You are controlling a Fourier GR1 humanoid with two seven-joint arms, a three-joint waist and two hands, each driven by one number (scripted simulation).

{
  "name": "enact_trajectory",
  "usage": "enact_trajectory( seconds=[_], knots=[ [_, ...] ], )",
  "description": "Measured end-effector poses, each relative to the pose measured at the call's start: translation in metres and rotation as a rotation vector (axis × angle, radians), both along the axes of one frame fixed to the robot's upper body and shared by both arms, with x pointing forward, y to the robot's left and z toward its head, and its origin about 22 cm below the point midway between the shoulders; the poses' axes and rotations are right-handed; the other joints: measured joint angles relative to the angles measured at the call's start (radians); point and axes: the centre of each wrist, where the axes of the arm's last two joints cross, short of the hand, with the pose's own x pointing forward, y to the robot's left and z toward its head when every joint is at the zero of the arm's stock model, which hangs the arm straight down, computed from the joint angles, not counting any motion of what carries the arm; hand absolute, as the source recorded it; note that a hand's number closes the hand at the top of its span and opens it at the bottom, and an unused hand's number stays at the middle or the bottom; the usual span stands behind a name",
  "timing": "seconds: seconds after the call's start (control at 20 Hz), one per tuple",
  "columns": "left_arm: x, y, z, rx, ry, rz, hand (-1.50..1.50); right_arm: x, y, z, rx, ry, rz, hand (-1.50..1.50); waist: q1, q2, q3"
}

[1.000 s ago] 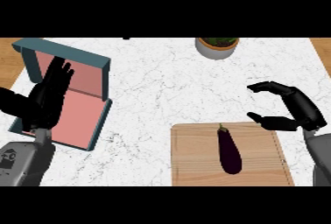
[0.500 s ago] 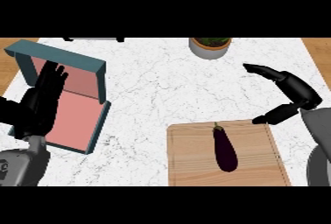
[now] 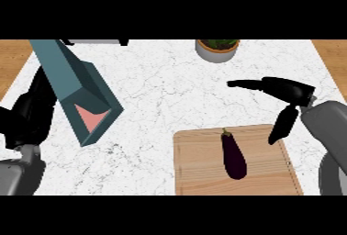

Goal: Pick the eggplant from the cutting board and place it in the pot

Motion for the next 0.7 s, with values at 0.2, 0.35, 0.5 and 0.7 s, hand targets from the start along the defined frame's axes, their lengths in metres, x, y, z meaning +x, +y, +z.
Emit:
enact_trajectory(
  seconds=[0.2,0.35,0.5,0.7],
  knots=[
    [-0.001,0.002,-0.007,0.002,0.000,0.008,0.00,-0.007,0.038,0.002,-0.153,0.042,0.067,-1.50,-0.009,0.000,0.000],
    [0.001,0.004,-0.003,-0.001,-0.002,0.014,0.00,-0.017,0.052,-0.001,-0.223,0.073,0.086,-1.50,-0.012,0.001,0.001],
    [-0.001,-0.004,-0.004,-0.002,-0.008,0.010,0.00,-0.031,0.063,-0.011,-0.253,0.094,0.088,-1.50,-0.012,0.002,0.001],
    [0.001,-0.011,-0.002,-0.003,-0.013,0.017,0.00,-0.043,0.075,-0.016,-0.270,0.109,0.086,-1.50,-0.011,0.004,0.002]
  ],
)
